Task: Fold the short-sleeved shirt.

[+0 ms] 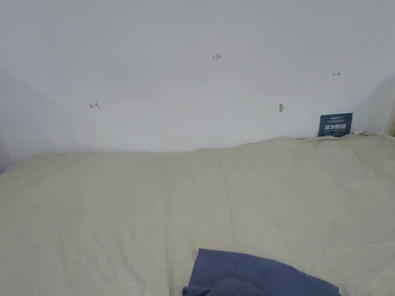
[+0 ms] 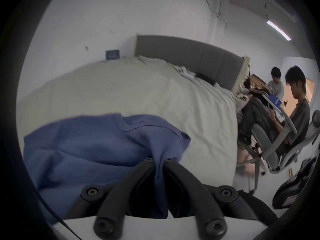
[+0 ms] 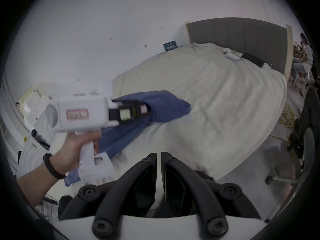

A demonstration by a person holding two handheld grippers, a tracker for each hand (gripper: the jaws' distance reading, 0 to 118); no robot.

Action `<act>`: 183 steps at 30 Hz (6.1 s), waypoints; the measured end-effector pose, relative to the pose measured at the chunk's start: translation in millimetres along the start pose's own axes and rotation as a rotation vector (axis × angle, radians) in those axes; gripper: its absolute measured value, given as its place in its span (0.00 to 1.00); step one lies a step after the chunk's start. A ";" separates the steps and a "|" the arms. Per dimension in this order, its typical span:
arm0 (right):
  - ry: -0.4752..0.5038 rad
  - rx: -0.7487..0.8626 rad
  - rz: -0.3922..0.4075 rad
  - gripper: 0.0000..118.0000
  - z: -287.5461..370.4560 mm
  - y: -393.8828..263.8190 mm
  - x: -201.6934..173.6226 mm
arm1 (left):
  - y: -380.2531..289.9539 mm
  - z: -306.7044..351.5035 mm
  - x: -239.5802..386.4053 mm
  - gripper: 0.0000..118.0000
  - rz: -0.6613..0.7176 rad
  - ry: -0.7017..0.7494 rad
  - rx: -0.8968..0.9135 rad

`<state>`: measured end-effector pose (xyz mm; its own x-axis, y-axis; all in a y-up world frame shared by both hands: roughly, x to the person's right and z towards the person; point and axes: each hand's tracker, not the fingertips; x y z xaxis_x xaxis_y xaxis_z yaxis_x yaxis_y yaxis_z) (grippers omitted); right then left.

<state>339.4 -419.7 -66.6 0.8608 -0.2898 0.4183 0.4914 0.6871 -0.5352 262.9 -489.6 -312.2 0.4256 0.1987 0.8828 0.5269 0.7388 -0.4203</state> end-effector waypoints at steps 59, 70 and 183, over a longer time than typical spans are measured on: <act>0.375 0.104 0.331 0.05 20.2 8.3 -144.3 | -182.9 439.0 5.7 0.00 0.461 0.823 0.405; 0.355 0.055 0.328 0.05 6.0 4.5 -137.5 | -172.7 388.3 -56.1 0.33 0.442 0.804 0.315; 0.162 0.696 0.552 0.04 115.2 411.5 -208.6 | 76.2 668.0 -114.2 0.06 0.333 0.840 0.805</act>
<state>346.8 0.3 -289.6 0.9845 0.1462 0.0968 -0.1427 0.9889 -0.0417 -237.0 -25.8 -304.9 0.9559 0.1960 0.2189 -0.1811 0.9797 -0.0864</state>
